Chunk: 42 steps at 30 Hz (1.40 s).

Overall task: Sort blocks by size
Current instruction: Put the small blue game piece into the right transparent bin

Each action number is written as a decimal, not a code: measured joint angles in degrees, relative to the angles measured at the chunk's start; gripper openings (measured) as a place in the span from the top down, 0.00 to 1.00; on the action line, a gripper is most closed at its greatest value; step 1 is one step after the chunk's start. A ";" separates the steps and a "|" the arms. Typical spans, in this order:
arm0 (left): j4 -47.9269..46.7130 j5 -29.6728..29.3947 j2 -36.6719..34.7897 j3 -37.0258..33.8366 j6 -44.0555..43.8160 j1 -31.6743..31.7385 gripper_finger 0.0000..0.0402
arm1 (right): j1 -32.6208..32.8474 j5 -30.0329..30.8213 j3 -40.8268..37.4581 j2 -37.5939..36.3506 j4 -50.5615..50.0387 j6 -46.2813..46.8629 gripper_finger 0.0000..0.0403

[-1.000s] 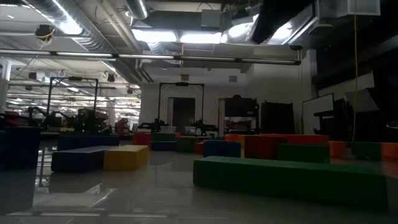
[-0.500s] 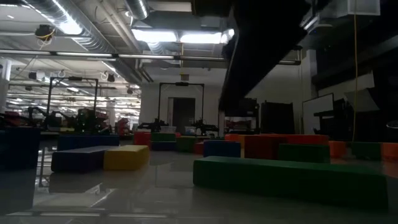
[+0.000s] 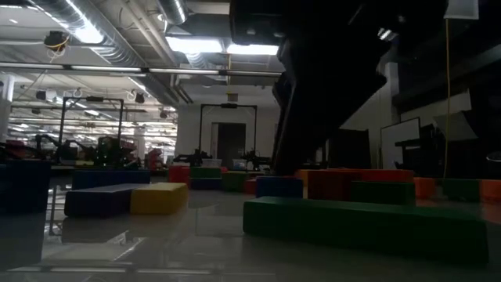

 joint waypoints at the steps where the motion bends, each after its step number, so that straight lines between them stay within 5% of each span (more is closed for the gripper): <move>1: -0.02 0.00 0.01 0.00 0.01 -0.01 0.51 | 0.00 0.10 0.00 0.21 -0.16 0.00 0.49; 13: 0.05 -1.87 0.00 0.00 2.01 0.73 0.51 | -1.48 0.04 0.02 2.05 -0.03 0.00 0.50; 22: 1.55 -3.04 -0.13 0.00 3.52 1.67 0.51 | -1.47 -1.10 0.04 1.22 -0.67 -1.34 0.67; 32: 10.87 -4.69 -0.15 0.09 7.37 3.45 0.55 | -1.15 -7.66 0.07 -8.60 -4.95 1.28 0.65; 42: 21.80 -10.69 -0.15 0.11 22.73 10.17 0.62 | 5.85 -12.02 0.11 -20.43 -17.03 13.22 0.65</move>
